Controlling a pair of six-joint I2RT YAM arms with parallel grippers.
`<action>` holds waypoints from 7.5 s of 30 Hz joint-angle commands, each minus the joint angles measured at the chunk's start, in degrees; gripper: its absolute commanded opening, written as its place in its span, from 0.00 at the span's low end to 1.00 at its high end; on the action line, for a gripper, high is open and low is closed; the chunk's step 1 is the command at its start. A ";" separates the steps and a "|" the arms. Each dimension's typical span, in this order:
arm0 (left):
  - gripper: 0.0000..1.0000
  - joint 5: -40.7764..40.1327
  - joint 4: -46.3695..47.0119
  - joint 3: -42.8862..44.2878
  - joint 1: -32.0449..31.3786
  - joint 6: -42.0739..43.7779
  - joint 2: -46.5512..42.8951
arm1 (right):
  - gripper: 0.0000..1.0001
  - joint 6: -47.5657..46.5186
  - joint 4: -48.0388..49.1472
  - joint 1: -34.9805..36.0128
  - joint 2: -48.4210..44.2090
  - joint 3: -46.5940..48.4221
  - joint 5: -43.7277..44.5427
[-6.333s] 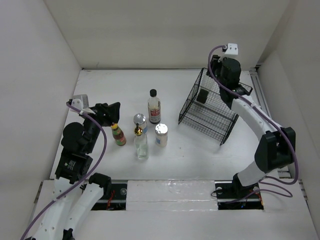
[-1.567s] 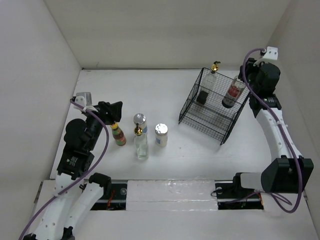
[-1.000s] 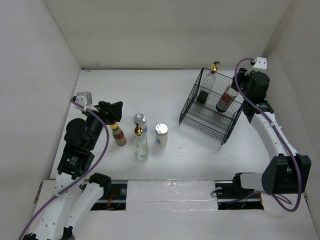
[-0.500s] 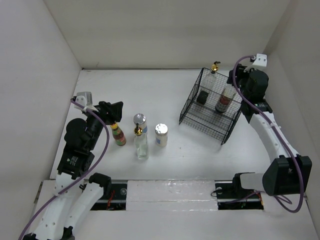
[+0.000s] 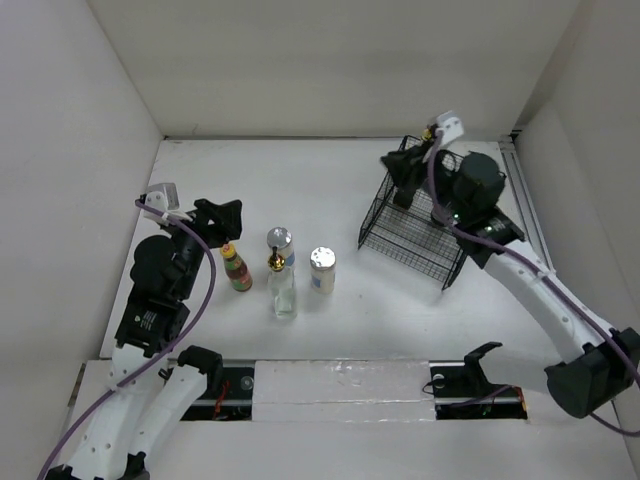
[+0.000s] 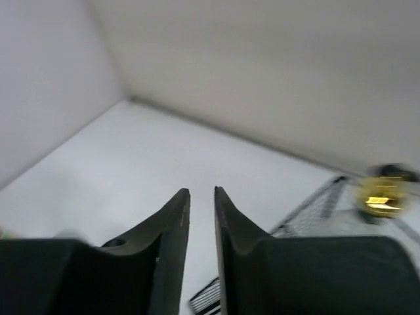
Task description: Organize the condiment bottles
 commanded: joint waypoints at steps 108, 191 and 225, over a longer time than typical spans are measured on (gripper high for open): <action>0.70 0.09 1.08 0.00 0.24 -1.10 0.98 | 0.99 -1.96 -6.15 5.17 3.12 -2.39 15.18; 0.69 1.85 1.60 -0.52 2.09 -1.63 0.45 | 0.21 -7.85 -8.34 3.61 -9.90 8.60 21.33; 0.69 2.91 1.60 -0.53 2.09 -1.63 1.50 | 0.17 0.40 -4.04 -9.50 -8.67 -8.36 27.64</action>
